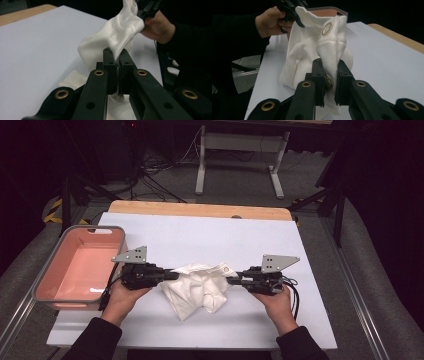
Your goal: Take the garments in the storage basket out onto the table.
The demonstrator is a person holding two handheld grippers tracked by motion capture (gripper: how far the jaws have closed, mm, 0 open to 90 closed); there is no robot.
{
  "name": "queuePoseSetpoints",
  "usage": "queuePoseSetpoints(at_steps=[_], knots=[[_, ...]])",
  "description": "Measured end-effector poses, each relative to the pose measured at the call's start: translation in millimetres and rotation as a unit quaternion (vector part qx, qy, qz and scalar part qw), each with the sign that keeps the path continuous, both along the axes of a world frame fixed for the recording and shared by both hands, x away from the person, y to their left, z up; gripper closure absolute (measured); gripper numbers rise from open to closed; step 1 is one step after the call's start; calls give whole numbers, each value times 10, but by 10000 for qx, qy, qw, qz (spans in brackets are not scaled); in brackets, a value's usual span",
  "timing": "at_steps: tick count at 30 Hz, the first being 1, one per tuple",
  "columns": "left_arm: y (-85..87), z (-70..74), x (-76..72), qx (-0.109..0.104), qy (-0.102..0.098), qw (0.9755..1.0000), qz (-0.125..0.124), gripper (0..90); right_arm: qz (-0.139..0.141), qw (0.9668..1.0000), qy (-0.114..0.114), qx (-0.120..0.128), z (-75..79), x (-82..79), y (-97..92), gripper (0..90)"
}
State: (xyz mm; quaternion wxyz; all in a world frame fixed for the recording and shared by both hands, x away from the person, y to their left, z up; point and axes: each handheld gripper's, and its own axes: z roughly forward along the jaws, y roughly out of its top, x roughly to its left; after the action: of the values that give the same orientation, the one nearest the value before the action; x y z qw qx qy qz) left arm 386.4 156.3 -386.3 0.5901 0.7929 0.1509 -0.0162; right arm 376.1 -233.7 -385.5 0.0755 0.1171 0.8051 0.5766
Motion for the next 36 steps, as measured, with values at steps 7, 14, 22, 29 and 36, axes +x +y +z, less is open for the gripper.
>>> queuePoseSetpoints(at_steps=[7,14,22,29,36], knots=[[-30,49,-45,-466,-155,9988,-73,873,16,9994,-94,325,30,-15,-47,800],[-28,121,-72,-412,-322,9986,110,873,39,9991,-223,358,91,-36,-52,801],[-31,262,-82,-404,-433,9982,52,873,41,9985,-442,319,280,-72,-79,801],[-12,462,-108,-450,-622,9970,-5,872,47,9968,-742,287,558,-110,-132,802],[-12,702,-139,-544,-856,9948,-118,872,80,9942,-1010,350,799,-164,-149,802]])
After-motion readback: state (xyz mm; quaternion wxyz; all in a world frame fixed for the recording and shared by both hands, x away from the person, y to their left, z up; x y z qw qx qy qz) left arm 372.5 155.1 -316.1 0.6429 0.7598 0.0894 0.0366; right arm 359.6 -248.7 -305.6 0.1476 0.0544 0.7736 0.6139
